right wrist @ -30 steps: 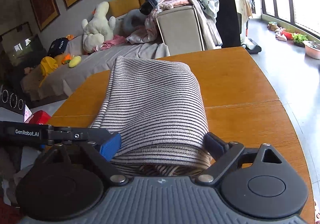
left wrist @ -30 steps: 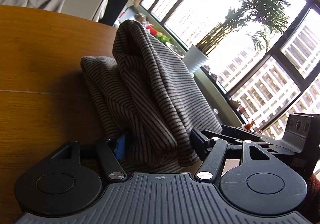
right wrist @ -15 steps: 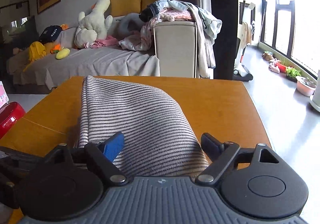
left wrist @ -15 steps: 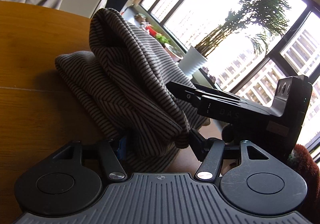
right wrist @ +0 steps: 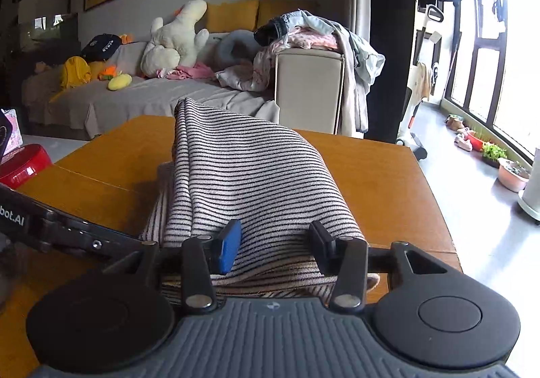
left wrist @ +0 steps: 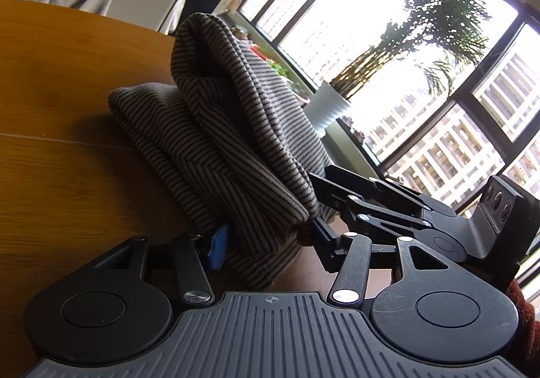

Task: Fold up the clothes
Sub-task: 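Grasp the folded shirt with the right gripper and lift it up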

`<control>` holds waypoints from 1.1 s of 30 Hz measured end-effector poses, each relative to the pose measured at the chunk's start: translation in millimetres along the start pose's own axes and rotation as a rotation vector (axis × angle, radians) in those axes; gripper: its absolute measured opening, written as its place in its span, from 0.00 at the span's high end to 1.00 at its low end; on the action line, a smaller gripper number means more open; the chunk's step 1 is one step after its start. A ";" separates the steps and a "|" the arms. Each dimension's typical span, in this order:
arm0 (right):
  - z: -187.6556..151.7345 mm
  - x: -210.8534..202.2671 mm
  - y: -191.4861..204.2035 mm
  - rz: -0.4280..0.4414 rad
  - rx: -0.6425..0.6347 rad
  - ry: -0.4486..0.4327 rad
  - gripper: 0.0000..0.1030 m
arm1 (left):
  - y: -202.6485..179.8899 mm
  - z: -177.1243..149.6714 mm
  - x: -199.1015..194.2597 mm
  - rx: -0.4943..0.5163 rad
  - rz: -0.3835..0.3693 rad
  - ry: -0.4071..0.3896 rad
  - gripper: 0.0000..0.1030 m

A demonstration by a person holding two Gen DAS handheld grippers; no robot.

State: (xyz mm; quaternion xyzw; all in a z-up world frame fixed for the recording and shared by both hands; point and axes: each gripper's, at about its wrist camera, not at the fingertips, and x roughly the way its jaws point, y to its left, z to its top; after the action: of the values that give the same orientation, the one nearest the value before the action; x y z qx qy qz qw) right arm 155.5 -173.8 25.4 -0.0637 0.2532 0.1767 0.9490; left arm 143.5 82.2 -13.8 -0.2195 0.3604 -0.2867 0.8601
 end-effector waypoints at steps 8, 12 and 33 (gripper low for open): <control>12.7 -25.3 23.9 0.034 -0.112 -0.073 0.47 | 6.3 3.8 -17.0 0.012 0.083 -0.031 0.59; 16.2 -25.5 52.2 0.094 -0.219 -0.091 0.35 | 6.9 9.9 -21.4 0.006 0.106 -0.054 0.59; 68.0 -24.0 26.4 0.309 0.028 -0.036 0.81 | 1.7 6.8 8.8 0.023 0.055 0.025 0.66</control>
State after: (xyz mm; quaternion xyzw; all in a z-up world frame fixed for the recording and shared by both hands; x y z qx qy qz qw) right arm 157.6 -142.3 95.4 -0.0072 0.2452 0.3184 0.9157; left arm 154.2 79.0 -14.7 -0.1960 0.3739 -0.2698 0.8654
